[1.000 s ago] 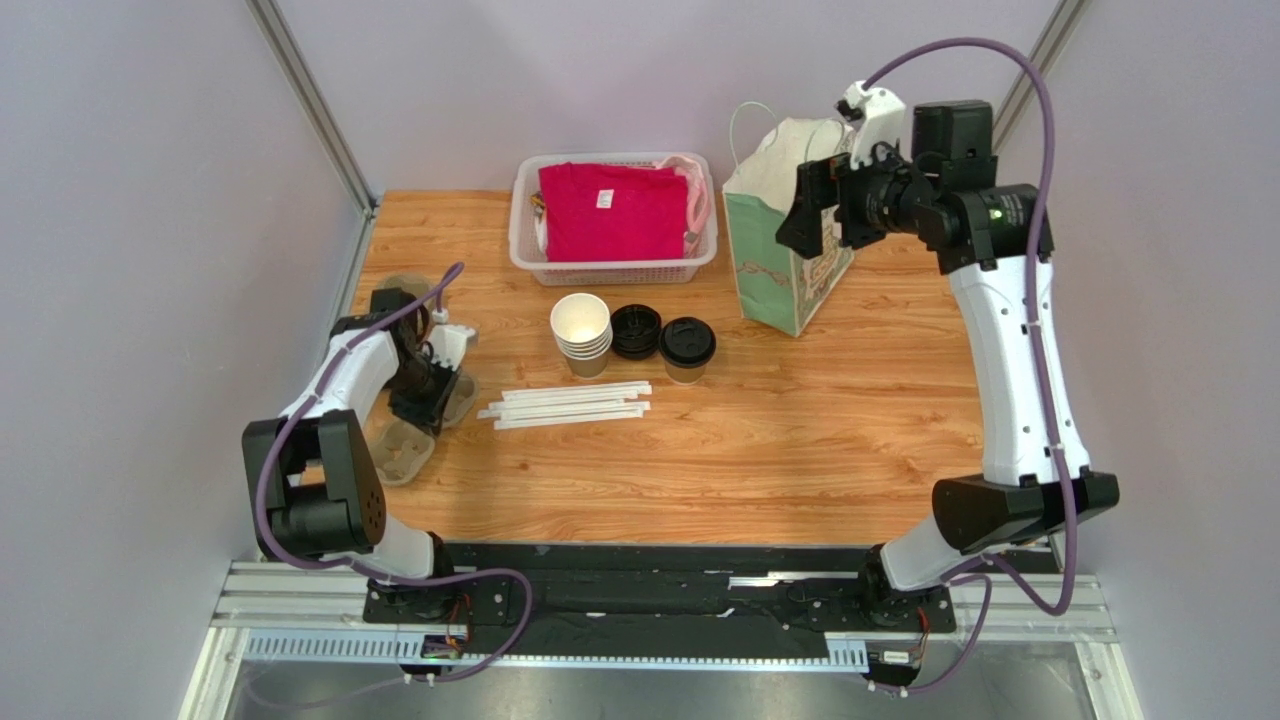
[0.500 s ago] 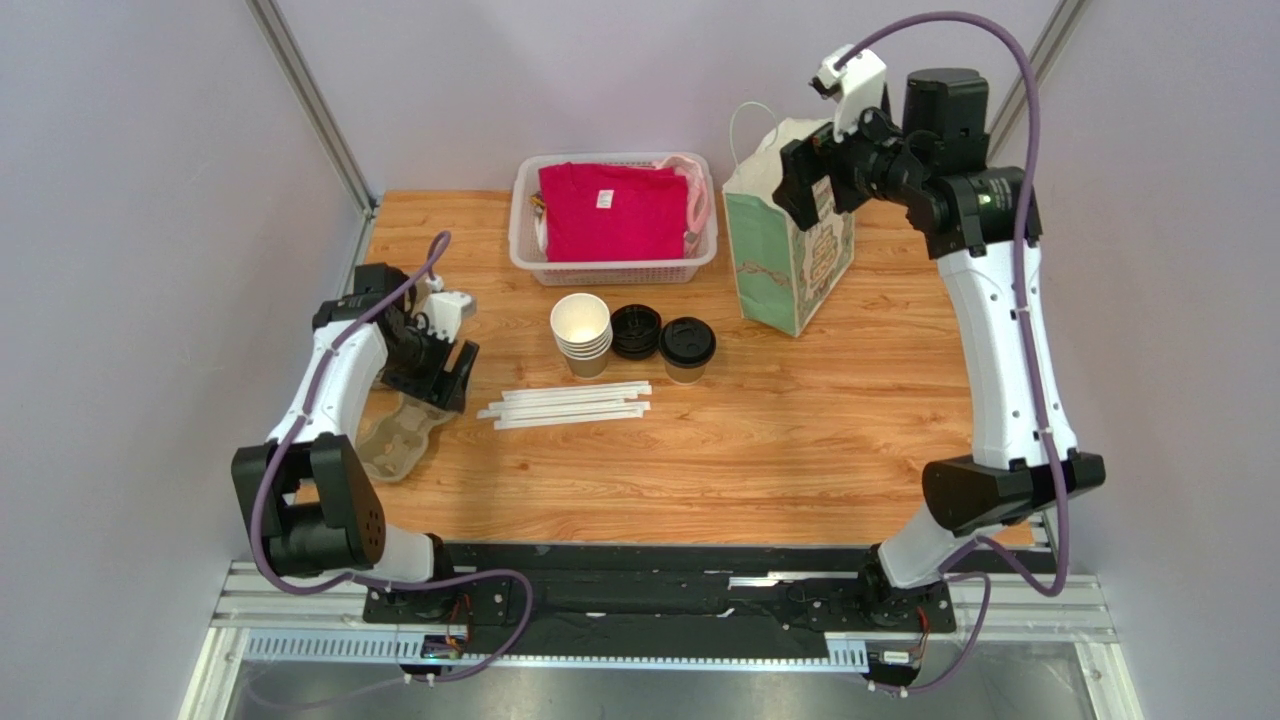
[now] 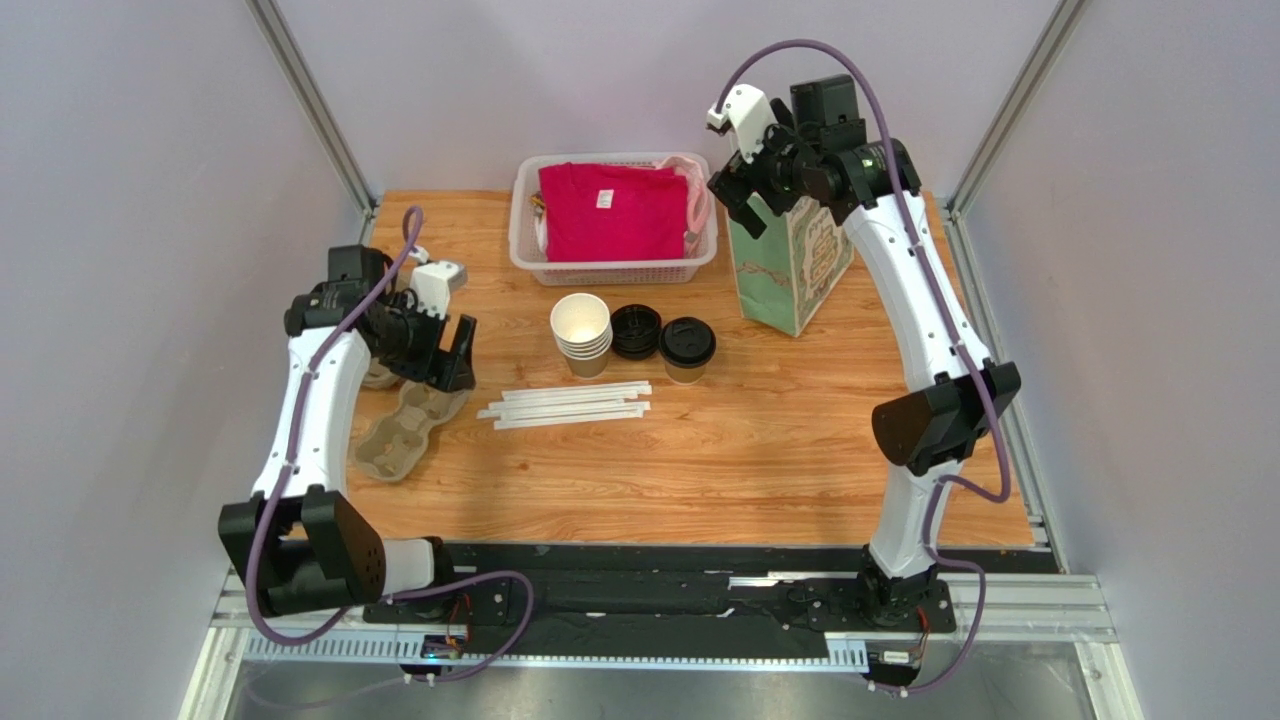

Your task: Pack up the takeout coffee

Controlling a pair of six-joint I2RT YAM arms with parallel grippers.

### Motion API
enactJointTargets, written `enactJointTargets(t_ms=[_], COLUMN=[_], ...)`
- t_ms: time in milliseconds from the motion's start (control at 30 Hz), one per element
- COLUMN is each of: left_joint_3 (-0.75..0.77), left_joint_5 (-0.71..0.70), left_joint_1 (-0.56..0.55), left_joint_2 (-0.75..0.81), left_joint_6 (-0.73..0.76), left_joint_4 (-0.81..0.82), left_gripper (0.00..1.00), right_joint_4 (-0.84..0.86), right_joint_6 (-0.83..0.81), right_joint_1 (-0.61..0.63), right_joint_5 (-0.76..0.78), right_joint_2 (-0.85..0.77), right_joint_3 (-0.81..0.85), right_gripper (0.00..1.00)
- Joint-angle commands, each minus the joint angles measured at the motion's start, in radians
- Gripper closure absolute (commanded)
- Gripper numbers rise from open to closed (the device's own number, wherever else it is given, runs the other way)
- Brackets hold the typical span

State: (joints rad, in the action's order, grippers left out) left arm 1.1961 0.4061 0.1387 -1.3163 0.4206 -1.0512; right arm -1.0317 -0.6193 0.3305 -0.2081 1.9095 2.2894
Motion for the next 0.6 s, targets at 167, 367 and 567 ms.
enactJointTargets(t_ms=[167,367,567], left_joint_3=[0.213,0.336,0.424], left_joint_5=[0.166,0.2,0.259], left_joint_1=[-0.002,-0.002,-0.002], left_joint_2=[0.104,0.111,0.111], left_joint_6=[-0.078,-0.103,-0.094], left_joint_4=[-0.058,-0.076,-0.116], left_gripper=[0.11,0.05,0.03], right_joint_4=[-0.011,-0.013,-0.07], right_joint_6=[-0.145,-0.181,-0.192], right_joint_1=[-0.007,-0.01,-0.019], right_joint_5=[0.078,0.105,0.105], right_joint_2=[0.029,0.042,0.033], right_joint_3=[-0.031,-0.077,-0.077], right_gripper=[0.15,0.27,0.62])
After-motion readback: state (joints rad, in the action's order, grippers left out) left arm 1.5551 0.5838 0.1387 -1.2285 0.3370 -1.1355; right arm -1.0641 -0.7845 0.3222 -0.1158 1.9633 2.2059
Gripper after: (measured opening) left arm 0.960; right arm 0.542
